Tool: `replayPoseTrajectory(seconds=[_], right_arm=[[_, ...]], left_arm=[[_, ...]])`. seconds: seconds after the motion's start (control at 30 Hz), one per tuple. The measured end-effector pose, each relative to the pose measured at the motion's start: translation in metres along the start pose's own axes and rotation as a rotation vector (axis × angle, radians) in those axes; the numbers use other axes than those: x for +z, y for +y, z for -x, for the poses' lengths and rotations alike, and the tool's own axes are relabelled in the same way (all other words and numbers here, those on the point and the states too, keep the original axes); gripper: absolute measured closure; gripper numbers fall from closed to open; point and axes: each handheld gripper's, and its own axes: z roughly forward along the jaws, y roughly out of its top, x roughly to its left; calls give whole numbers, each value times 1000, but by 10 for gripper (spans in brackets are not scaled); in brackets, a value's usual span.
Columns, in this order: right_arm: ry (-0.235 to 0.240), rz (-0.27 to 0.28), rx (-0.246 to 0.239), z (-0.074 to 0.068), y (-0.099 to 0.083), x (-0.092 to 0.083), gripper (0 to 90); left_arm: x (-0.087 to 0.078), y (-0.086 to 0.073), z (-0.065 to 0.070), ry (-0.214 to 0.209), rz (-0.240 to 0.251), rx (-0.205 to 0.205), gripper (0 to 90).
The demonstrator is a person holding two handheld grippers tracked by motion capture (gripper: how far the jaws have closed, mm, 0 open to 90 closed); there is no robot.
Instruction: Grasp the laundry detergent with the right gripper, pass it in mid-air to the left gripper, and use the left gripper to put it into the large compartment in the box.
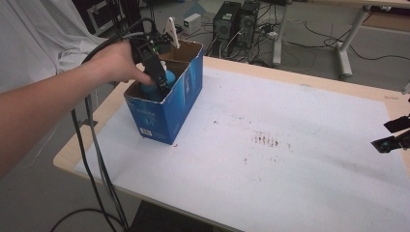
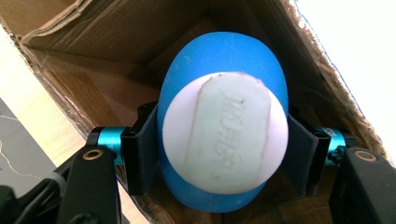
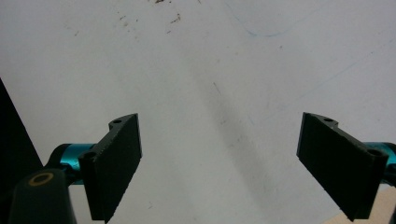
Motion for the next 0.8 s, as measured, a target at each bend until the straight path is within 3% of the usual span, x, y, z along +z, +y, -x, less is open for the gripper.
replayPoseTrajectory(seconds=[0.8], right_arm=[[3,3,5,-1,-2,0,133]], left_arm=[[-1,2,0,-4,-4,-6,362]])
